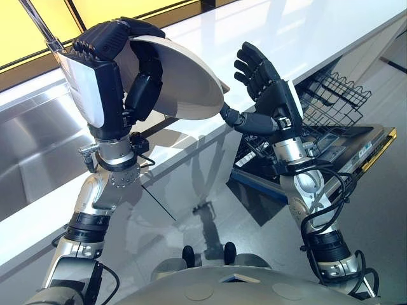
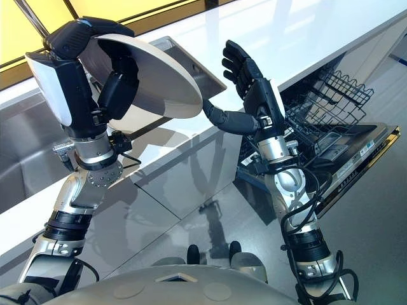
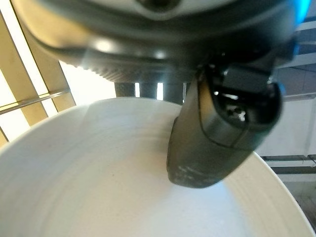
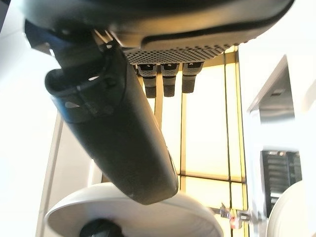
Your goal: Pick up plates and place into dishwasher.
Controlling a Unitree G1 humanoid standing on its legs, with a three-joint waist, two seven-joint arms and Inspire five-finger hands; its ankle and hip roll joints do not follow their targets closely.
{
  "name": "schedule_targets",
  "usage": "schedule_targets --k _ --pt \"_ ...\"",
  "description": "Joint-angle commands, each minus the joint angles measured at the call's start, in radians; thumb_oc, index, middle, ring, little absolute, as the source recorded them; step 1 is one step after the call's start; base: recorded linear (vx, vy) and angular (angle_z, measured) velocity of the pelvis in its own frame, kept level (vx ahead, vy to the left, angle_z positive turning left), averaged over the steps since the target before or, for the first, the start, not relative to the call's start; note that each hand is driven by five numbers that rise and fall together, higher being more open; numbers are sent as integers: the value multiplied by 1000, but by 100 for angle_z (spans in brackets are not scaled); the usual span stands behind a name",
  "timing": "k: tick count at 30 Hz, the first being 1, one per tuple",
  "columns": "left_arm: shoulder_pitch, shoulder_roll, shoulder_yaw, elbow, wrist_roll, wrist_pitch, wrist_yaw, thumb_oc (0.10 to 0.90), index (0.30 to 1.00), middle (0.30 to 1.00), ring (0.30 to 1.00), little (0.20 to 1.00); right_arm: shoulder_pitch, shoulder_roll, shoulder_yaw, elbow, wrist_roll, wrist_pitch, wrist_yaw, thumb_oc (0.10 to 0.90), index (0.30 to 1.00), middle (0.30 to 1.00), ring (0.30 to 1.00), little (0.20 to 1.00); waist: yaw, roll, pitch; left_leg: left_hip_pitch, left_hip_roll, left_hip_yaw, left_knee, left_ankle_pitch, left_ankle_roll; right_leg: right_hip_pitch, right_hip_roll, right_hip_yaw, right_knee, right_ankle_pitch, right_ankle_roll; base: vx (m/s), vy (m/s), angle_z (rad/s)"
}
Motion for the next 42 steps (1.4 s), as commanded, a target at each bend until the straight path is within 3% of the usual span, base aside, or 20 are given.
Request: schedule_targets --k 1,16,18,22,30,33,34,35,39,40,41,42 --pt "-163 32 -22 8 -84 18 0 100 300 300 300 200 -115 5 13 -138 38 -35 40 800 900 900 900 900 -13 -5 -111 7 -33 25 1 -107 26 1 55 -19 102 -167 20 0 0 0" --pt "-241 25 -114 16 -113 41 -62 100 300 300 300 200 -184 29 96 -118 28 11 29 800 900 900 900 900 -8 -3 -112 10 -32 21 1 -105 26 5 57 -21 105 -169 18 0 0 0" --pt "-243 25 -135 51 -83 51 -43 100 300 300 300 200 -200 26 103 -106 -20 -61 -49 800 900 900 900 900 -4 -3 -110 10 -30 20 1 -105 22 9 58 -22 102 -170 17 0 0 0" --pt "-226 70 -103 100 -21 42 1 100 300 300 300 200 -201 -2 20 -100 -86 -128 -171 800 900 900 900 900 2 -1 -113 10 -29 20 1 -103 22 12 57 -25 98 -167 17 0 0 0" --pt "-210 212 26 100 -15 89 56 100 300 300 300 200 -187 -88 -107 -40 -188 -127 -299 800 900 900 900 900 11 8 -119 9 -33 23 1 -103 21 12 48 -41 89 -159 17 0 0 0" --pt "-206 265 49 103 -9 104 83 100 300 300 300 200 -190 -135 -138 16 -277 -168 -415 800 900 900 900 900 16 13 -124 13 -37 18 1 -106 21 17 47 -39 85 -158 17 0 0 0" --pt "-208 290 57 111 -11 107 95 100 300 300 300 200 -205 -162 -163 46 -349 -203 -536 800 900 900 900 900 19 15 -126 14 -37 16 1 -106 20 20 46 -39 83 -158 18 0 0 0" --pt "-208 302 66 114 -22 104 95 100 300 300 300 200 -227 -174 -188 60 -378 -204 -586 800 900 900 900 900 23 17 -127 15 -36 14 1 -106 19 22 46 -40 82 -157 18 0 0 0" --pt "-236 341 66 116 -73 115 76 100 300 300 300 200 -320 -247 -222 108 -473 -241 -719 800 900 900 900 900 35 16 -126 19 -39 3 1 -107 20 29 46 -45 80 -159 18 5 -4 3" --pt "-255 347 65 124 -90 113 61 100 300 300 300 200 -362 -261 -218 116 -330 -248 -589 800 900 900 900 900 40 13 -125 21 -40 -1 1 -107 20 32 45 -49 80 -159 19 5 -20 5" --pt "-265 351 73 120 -107 106 34 100 300 300 300 200 -374 -266 -207 104 -20 -204 -340 800 900 900 900 900 42 7 -125 20 -42 -5 1 -103 19 32 44 -52 81 -159 19 6 -22 8" --pt "-268 355 79 117 -111 103 16 100 300 300 300 200 -366 -262 -198 86 121 -180 -213 800 900 900 900 900 42 4 -123 19 -43 -7 1 -102 17 33 42 -53 82 -160 19 2 -20 13"
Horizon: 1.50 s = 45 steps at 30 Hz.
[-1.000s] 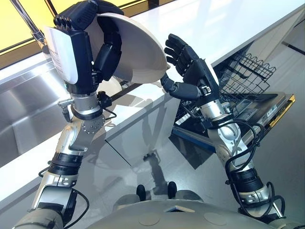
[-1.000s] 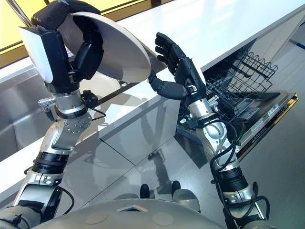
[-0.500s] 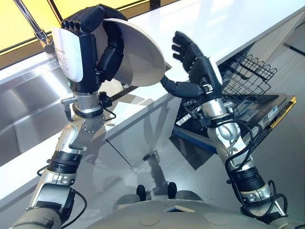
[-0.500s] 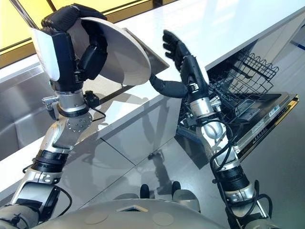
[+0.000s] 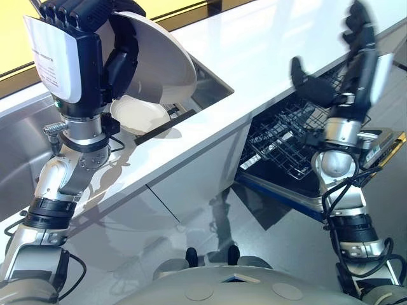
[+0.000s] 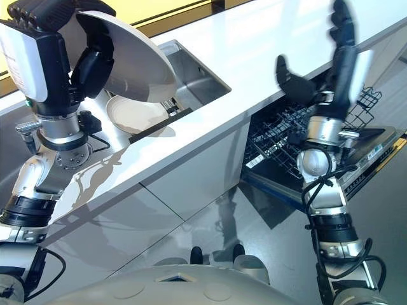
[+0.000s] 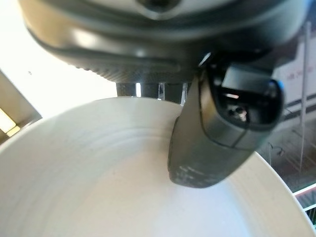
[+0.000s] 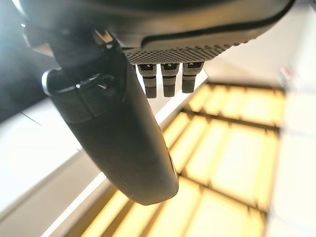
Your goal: Pick up plates and place into dishwasher.
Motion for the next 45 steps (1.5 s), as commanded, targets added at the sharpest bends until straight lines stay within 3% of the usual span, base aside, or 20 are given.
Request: schedule_targets --k 1,4,7,14,19,23,28,29,32,45 --pt "-178 50 68 67 -98 -11 -11 100 300 300 300 200 -146 -35 10 -99 447 -59 422 800 900 900 900 900 18 -24 -108 13 -42 10 2 -104 16 18 43 -34 84 -162 20 -2 -13 17" --pt "-189 49 59 104 -84 -32 -6 100 300 300 300 200 -123 -16 27 -119 491 -39 464 800 900 900 900 900 13 -31 -110 13 -45 5 2 -106 18 17 42 -37 88 -166 18 3 -6 9" --pt "-214 38 41 131 -74 -9 -15 100 300 300 300 200 -119 28 30 -114 507 -56 483 800 900 900 900 900 8 -30 -116 14 -44 6 2 -107 20 16 42 -36 89 -165 17 9 2 4" --pt "-307 47 -35 242 -140 48 -29 100 300 300 300 200 -129 88 80 -149 551 37 531 800 900 900 900 900 -8 -19 -121 9 -40 29 2 -105 22 4 41 -28 90 -159 18 1 2 -2" --pt "-307 3 -54 255 -186 33 -31 100 300 300 300 200 -116 139 115 -160 494 3 512 800 900 900 900 900 -6 -16 -120 9 -39 31 2 -105 24 4 40 -28 88 -158 17 2 2 -1" --pt "-284 -39 -45 228 -172 29 -51 100 300 300 300 200 -112 165 128 -176 483 29 512 800 900 900 900 900 -5 -16 -120 11 -39 31 2 -107 24 5 41 -27 87 -160 17 0 0 0" --pt "-259 -73 -51 215 -161 15 -81 100 300 300 300 200 -94 195 160 -186 552 131 574 800 900 900 900 900 -5 -15 -117 10 -38 30 2 -105 24 3 41 -26 93 -164 15 0 0 0" --pt "-255 -82 -63 216 -164 11 -86 100 300 300 300 200 -82 208 181 -189 593 181 607 800 900 900 900 900 -6 -16 -116 9 -38 30 2 -103 24 1 41 -27 96 -164 14 0 0 0" --pt "-257 -91 -89 221 -160 13 -90 100 300 300 300 200 -64 230 221 -188 620 218 638 800 900 900 900 900 -5 -18 -114 8 -38 29 2 -101 25 1 41 -30 99 -164 13 0 0 0" --pt "-283 -135 -187 267 -155 3 -92 100 300 300 300 200 -57 284 335 -144 591 234 647 800 900 900 900 900 0 -19 -110 9 -38 28 2 -99 25 3 40 -38 100 -166 12 2 0 0"
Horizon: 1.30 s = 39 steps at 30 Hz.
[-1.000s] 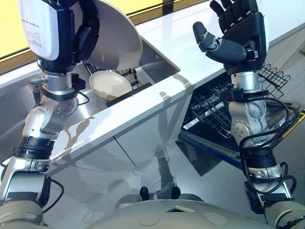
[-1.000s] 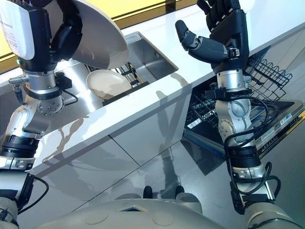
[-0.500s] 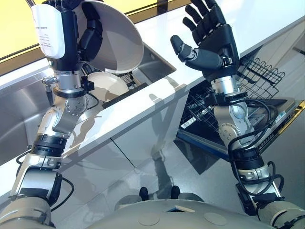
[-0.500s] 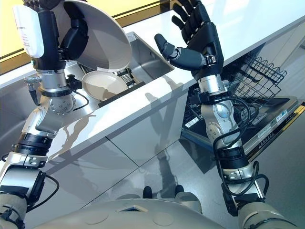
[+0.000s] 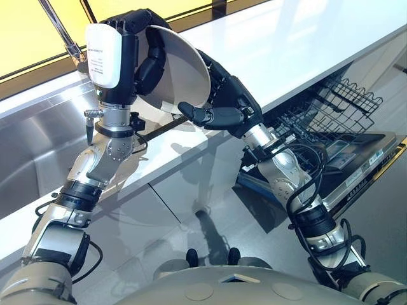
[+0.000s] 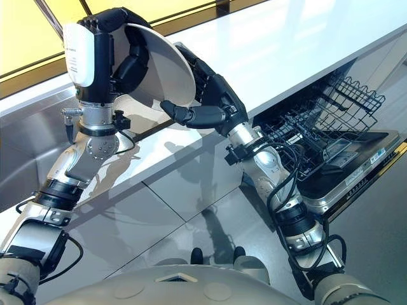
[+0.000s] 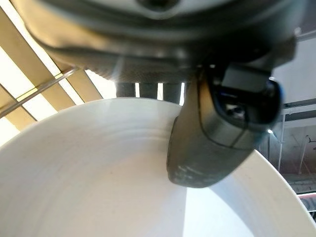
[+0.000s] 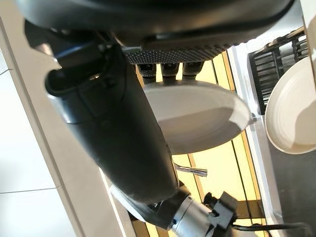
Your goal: Pick up plates and place into dishwasher.
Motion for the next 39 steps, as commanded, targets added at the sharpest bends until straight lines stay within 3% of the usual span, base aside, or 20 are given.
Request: schedule_targets --k 1,7,13,14,15,17,27,29,30,33,36,39 --pt "-145 0 -9 62 -29 -37 34 100 300 300 300 200 -55 62 -21 -78 26 -76 1 800 900 900 900 900 7 -17 -108 3 -38 33 2 -101 25 -6 41 -34 101 -163 13 0 0 0" --pt "-141 -29 -33 54 -28 -48 34 100 300 300 300 200 -46 84 -2 -59 2 -86 -28 800 900 900 900 900 7 -15 -104 4 -38 32 2 -101 26 -6 41 -36 104 -165 13 0 0 0" --pt "-117 -61 -43 25 -25 -91 40 100 300 300 300 200 -35 88 -12 -57 -80 -144 -115 800 900 900 900 900 6 -13 -100 6 -39 31 2 -101 27 -5 42 -33 104 -165 13 0 0 0" --pt "-108 -68 -39 15 -26 -105 41 100 300 300 300 200 -31 89 -18 -57 -101 -157 -135 671 789 789 789 771 6 -13 -99 7 -39 29 2 -101 28 -4 43 -31 103 -165 13 0 0 0" --pt "-100 -73 -36 7 -26 -115 44 100 300 300 300 200 -27 88 -22 -58 -105 -161 -144 435 587 587 587 535 6 -13 -98 7 -39 28 2 -101 28 -4 43 -30 102 -165 13 0 0 0" --pt "-66 -96 -17 -39 -16 -150 55 100 300 300 300 200 -12 86 -42 -55 -130 -172 -179 100 300 300 300 200 7 -13 -97 6 -40 22 2 -101 29 -5 45 -23 104 -166 12 0 0 0" --pt "43 -138 46 -219 -62 -193 -55 100 300 300 300 200 44 78 -122 -61 -203 -262 -313 100 300 300 300 200 12 -10 -84 8 -42 0 2 -104 31 -3 46 -20 113 -172 12 -2 7 1" --pt "81 -137 77 -228 -222 -208 -187 493 636 636 636 593 57 67 -149 -66 -216 -272 -322 100 300 300 300 200 15 -9 -83 9 -42 -1 2 -105 32 -3 45 -19 115 -173 12 0 0 0" --pt "104 -139 94 -230 -342 -195 -311 800 900 900 900 900 64 62 -161 -64 -227 -286 -331 100 300 300 300 200 17 -9 -83 9 -42 -1 2 -106 33 -4 44 -18 116 -173 13 0 0 0" --pt "167 -138 116 -218 -707 -72 -689 800 900 900 900 900 77 31 -218 -63 -231 -304 -350 100 300 300 300 200 21 -5 -79 11 -43 1 2 -107 35 -4 43 -18 121 -168 18 -11 37 2" --pt "212 -125 164 -190 -891 12 -829 800 900 900 900 900 60 -22 -307 -10 -226 -335 -375 100 300 300 300 200 25 -4 -74 17 -45 -1 2 -106 40 0 40 -14 124 -157 22 -3 51 4" --pt "219 -106 205 -146 -942 59 -868 800 900 900 900 900 37 -63 -372 50 -242 -370 -411 100 300 300 300 200 28 -5 -76 19 -47 -1 2 -107 41 4 38 -16 118 -150 26 9 17 2"
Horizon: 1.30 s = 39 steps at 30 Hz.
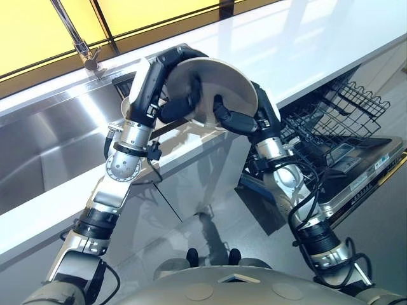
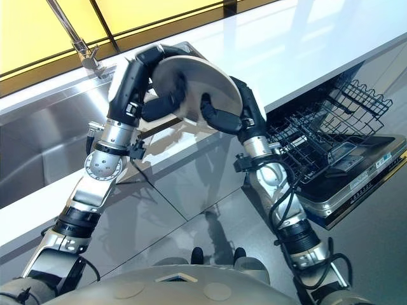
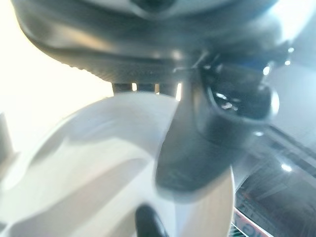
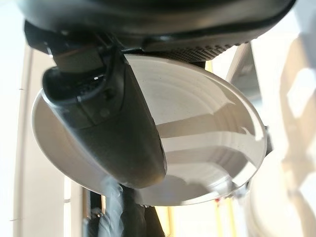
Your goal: Pick up plates and place into dishwasher.
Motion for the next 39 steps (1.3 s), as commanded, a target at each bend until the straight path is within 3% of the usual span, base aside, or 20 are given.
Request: schedule_targets --k 1,8,14,19,24,27,31,39 --pt "-27 64 143 59 -151 -7 -23 800 900 900 900 900 -114 5 -289 -21 25 -220 -155 100 300 300 300 200 5 -4 -78 26 -45 17 6 -107 39 2 40 -12 117 -146 22 0 0 0" --pt "-24 129 220 169 -166 29 -6 800 900 900 900 900 -195 -178 -408 142 -29 -240 -343 100 300 300 300 200 16 -13 -75 35 -46 13 6 -110 38 15 38 -14 107 -143 27 31 -11 2" --pt "-34 153 236 221 -175 39 -7 800 900 900 900 900 -251 -306 -453 280 -184 -214 -485 100 300 300 300 200 22 -19 -69 40 -47 9 6 -111 36 26 40 -15 95 -145 27 54 -36 0" --pt "-29 169 256 245 -111 12 26 800 900 900 900 900 -256 -432 -471 456 -301 -122 -495 100 300 300 300 200 20 -21 -52 46 -45 10 6 -106 29 25 38 -14 98 -134 30 112 -33 1" --pt "-74 200 240 261 -14 0 146 800 900 900 900 900 -318 -521 -418 572 -377 -72 -486 100 300 300 300 200 11 -3 7 21 -37 11 12 -81 18 -27 33 -2 143 -136 27 16 4 -3" --pt "-147 251 232 288 -24 -1 204 800 900 900 900 900 -434 -578 -346 648 -434 -39 -501 100 300 300 300 200 10 12 68 -47 -33 15 54 -72 11 -100 32 18 187 -134 21 -109 -23 -13" --pt "-230 323 249 316 -92 -34 231 800 900 900 900 900 -552 -648 -266 736 -499 -18 -513 100 300 300 300 200 20 11 156 -141 -34 12 114 -77 9 -178 35 35 227 -141 12 -136 -73 -3" --pt "-275 385 257 331 -116 -84 247 800 900 900 900 900 -645 -665 -157 827 -525 35 -480 100 300 300 300 200 46 6 252 -288 -43 -4 199 -69 16 -323 32 20 302 -130 1 -67 -52 7"
